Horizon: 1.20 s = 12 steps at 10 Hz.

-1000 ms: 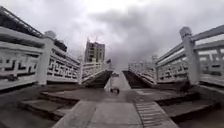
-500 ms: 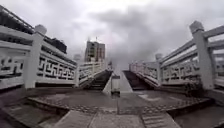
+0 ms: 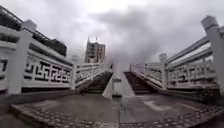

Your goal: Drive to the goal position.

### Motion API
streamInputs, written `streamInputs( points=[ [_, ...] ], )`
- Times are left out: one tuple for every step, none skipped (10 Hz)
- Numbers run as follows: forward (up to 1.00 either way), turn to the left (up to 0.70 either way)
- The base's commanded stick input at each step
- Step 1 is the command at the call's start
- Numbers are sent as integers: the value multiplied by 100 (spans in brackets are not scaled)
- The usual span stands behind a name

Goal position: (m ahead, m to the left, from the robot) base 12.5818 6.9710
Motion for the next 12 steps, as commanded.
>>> streamInputs(
  points=[
    [69,1],
    [69,1],
    [69,1],
    [69,1],
    [69,1],
    [69,1],
    [69,1],
    [69,1],
    [69,1],
    [69,1],
    [69,1],
    [69,1]
  ],
)
